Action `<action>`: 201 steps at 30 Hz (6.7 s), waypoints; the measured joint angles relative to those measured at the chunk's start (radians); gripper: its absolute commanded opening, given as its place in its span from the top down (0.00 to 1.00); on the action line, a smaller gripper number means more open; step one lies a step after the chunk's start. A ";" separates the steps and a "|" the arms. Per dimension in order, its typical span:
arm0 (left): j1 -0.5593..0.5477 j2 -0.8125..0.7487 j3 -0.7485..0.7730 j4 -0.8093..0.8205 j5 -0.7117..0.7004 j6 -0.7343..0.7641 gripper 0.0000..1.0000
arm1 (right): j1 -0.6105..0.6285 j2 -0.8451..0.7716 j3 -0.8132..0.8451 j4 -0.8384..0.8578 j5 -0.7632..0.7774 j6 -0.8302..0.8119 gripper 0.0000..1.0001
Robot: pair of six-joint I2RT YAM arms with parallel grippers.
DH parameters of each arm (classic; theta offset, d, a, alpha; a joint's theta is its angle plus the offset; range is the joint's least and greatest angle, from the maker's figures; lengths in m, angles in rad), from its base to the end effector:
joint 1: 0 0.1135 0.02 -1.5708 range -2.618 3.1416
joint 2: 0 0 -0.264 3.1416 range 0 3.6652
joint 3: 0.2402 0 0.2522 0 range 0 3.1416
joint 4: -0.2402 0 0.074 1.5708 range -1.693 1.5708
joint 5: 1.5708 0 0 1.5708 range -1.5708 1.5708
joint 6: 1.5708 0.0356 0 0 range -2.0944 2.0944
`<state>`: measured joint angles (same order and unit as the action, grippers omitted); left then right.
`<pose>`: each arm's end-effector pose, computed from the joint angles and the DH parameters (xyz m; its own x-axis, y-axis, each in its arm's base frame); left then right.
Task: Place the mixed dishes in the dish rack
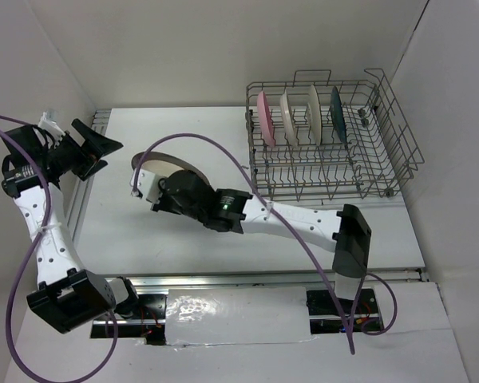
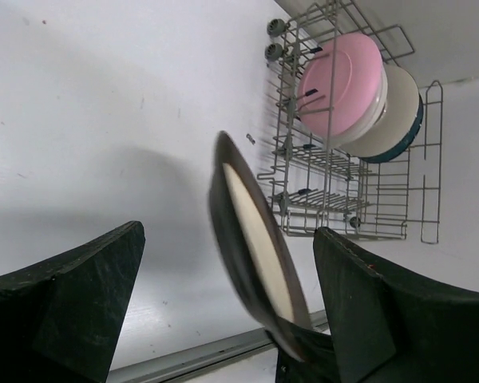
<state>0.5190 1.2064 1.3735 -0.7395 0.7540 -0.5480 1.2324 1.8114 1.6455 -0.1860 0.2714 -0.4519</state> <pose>0.2218 0.0986 0.4059 -0.4734 -0.7078 -0.5243 -0.1271 0.6439 -0.7544 0.1538 0.4082 0.3513 0.2574 -0.5358 -0.8041 -0.7923 0.3593 -0.4930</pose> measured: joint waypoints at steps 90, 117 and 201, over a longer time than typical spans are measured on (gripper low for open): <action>0.014 -0.021 -0.253 0.070 0.063 0.021 0.01 | -1.127 -0.410 -0.148 -0.262 -0.497 0.743 1.00; 0.014 -0.021 -0.277 0.071 0.063 0.023 0.01 | -1.166 -0.401 -0.259 -0.212 -0.526 0.747 1.00; 0.014 -0.010 -0.290 0.075 0.055 0.026 0.01 | -1.381 -0.369 -0.246 -0.200 -0.822 0.806 1.00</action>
<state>0.5327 1.1961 1.0836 -0.6647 0.8093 -0.5224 -0.1486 1.4422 1.3998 -0.3855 -0.5503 0.3546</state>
